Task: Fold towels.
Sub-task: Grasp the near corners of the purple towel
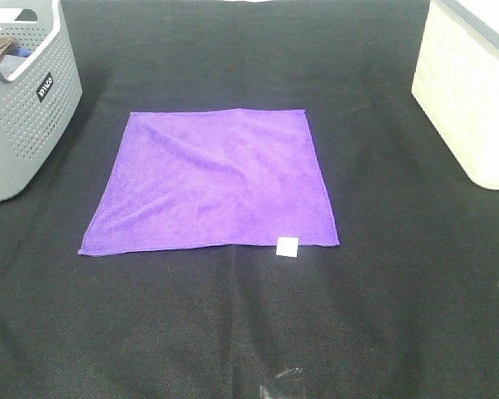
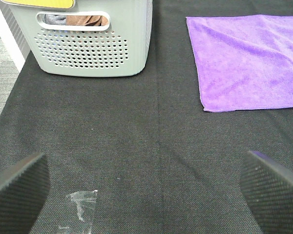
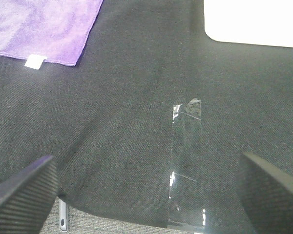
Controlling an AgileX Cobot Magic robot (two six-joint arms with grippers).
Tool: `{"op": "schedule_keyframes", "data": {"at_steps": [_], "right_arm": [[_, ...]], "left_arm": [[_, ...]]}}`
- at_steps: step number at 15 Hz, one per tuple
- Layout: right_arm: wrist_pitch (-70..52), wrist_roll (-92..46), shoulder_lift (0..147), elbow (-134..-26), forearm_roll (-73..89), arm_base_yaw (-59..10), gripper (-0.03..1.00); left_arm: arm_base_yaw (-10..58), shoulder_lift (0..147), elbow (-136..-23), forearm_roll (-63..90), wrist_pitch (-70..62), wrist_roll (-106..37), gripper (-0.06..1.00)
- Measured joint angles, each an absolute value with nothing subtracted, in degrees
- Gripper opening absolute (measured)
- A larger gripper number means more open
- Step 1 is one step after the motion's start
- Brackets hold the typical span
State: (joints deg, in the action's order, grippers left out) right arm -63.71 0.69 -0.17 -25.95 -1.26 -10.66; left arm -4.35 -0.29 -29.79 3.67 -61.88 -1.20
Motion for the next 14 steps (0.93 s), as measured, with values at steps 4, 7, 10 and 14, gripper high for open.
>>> {"op": "schedule_keyframes", "data": {"at_steps": [4, 7, 10, 14], "right_arm": [[-63.71, 0.69, -0.17, -25.95, -1.26, -10.66, 0.96], [-63.77, 3.27, 6.82, -27.44, -1.26, -10.66, 0.96], [-64.23, 7.45, 29.45, -34.38, -1.15, -10.66, 0.96], [-60.79, 5.39, 59.64, -46.07, 0.63, -10.66, 0.96]], "left_arm": [[-4.35, -0.29, -29.79, 3.67, -61.88, -1.2, 0.99], [-4.35, 8.14, -32.66, 5.27, -66.18, -1.83, 0.99], [-4.35, 29.39, -41.54, 5.61, -69.79, -2.12, 0.99], [-4.35, 54.2, -52.31, 5.67, -67.84, -4.41, 0.99]]}}
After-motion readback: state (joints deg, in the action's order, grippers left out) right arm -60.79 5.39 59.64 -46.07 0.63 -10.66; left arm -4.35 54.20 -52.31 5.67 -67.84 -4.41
